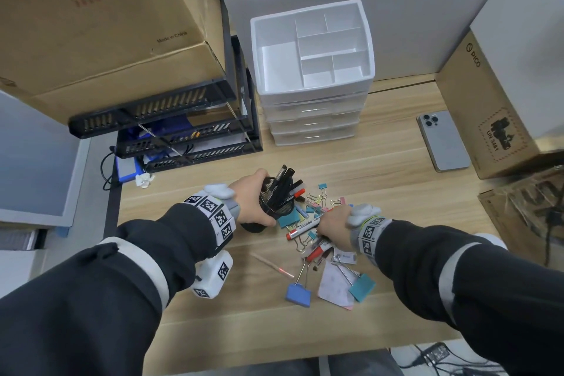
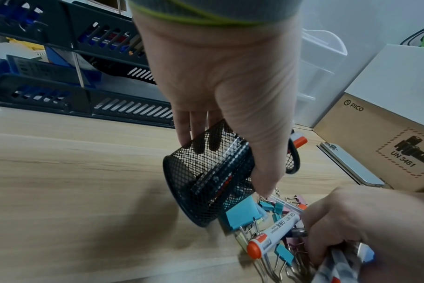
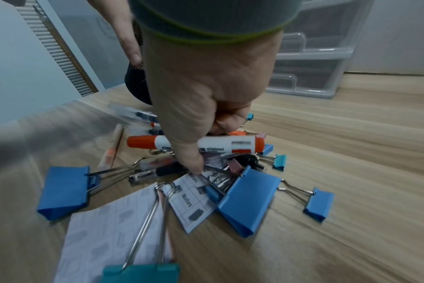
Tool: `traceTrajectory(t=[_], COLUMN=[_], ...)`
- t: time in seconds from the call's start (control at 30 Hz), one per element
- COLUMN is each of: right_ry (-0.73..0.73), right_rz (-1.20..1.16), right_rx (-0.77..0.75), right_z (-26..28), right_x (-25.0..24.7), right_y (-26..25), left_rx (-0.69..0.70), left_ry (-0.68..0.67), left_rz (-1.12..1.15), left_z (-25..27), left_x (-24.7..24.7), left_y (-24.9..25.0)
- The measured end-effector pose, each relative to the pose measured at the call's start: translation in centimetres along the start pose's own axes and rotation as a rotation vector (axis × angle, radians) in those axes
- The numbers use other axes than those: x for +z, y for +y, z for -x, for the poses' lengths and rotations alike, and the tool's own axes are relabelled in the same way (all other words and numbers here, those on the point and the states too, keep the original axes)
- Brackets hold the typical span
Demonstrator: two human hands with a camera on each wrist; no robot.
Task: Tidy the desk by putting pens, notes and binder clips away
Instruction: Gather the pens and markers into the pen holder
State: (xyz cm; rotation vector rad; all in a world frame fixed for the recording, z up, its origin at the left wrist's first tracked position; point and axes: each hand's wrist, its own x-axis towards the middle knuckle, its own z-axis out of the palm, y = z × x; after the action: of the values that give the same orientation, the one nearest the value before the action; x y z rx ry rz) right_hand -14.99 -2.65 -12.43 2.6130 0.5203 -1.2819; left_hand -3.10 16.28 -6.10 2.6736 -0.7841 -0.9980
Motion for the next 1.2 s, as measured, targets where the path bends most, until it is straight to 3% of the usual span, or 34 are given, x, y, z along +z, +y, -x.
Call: traceTrajectory(t=[0.2, 0.37, 0.53, 0.67, 0.8, 0.9, 1.03, 1.2], right_ry=[0.000, 0.135, 0.312, 0.503, 0.621, 0.682, 0.718, 0.681], right_rz=[-0.079, -0.180, -0.637, -1.075, -1.465, -1.486, -1.357, -1.377], right_rx=[0.001, -0.031, -0.079, -0.016, -0.075, -0.092, 0.013, -0.052], right_z=[0.5, 1.7, 4.1, 4.9, 4.7, 3.8, 2.4, 2.3], right_x=[-0.8, -1.2, -2.9, -5.3, -8.0, -9.2, -8.4, -7.7], right_y=[0.0, 1.2, 3.6, 4.9, 4.0, 2.4, 1.4, 1.4], left_rx=[-0.001, -0.008, -0.011, -0.010, 0.010, 0.024, 0.053, 0.062], left_ry=[-0.018, -0.032, -0.057, -0.085, -0.098, -0.076, -0.068, -0.067], left_rz=[-0.001, -0.006, -0.037, -0.071, -0.058, 0.018, 0.044, 0.021], left_z=[0.0, -0.1, -0.2, -0.3, -0.4, -0.4, -0.6, -0.4], left_x=[0.0, 0.1, -0.3, -0.5, -0.7, -0.6, -0.6, -0.7], left_y=[-0.1, -0.3, -0.1, 0.5, 1.4, 1.7, 2.1, 1.9])
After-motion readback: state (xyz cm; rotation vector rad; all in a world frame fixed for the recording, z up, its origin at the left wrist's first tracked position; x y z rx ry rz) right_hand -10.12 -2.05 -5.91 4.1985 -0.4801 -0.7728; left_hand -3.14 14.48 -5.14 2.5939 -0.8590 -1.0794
